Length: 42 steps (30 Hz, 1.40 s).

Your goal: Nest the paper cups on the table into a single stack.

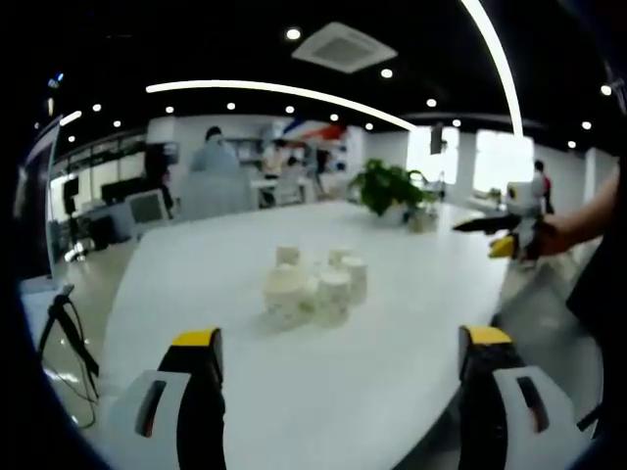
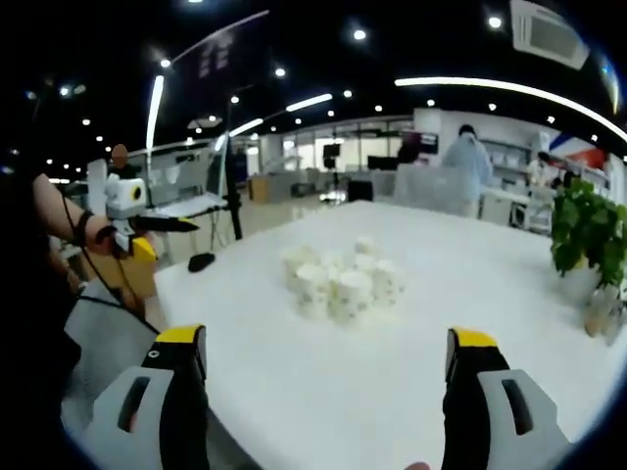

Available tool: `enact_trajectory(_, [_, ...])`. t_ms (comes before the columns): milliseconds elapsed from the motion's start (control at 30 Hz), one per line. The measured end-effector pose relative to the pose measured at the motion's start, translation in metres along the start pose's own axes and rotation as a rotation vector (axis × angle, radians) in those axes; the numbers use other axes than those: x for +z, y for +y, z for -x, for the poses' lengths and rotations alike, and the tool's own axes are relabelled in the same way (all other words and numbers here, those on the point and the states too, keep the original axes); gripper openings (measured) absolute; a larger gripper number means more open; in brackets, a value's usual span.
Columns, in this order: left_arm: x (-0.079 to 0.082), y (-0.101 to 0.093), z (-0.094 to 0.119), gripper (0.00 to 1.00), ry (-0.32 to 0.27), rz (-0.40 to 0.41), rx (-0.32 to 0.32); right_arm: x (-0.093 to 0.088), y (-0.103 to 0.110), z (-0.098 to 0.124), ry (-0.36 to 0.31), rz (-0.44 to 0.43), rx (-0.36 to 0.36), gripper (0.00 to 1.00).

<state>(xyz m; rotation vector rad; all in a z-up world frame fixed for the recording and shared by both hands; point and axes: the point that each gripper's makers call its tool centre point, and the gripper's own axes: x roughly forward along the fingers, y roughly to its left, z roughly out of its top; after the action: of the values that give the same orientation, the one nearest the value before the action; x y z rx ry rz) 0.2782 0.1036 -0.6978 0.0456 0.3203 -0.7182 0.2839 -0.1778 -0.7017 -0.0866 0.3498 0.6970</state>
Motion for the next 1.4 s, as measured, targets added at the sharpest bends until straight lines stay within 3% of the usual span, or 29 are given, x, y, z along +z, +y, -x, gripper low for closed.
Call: enact_trajectory(1400, [-0.0049,-0.0050,0.0006,1.00,0.003,0.023,0.001,0.0040,-0.0024,-0.0076,-0.001,0.001,0.009,1.00])
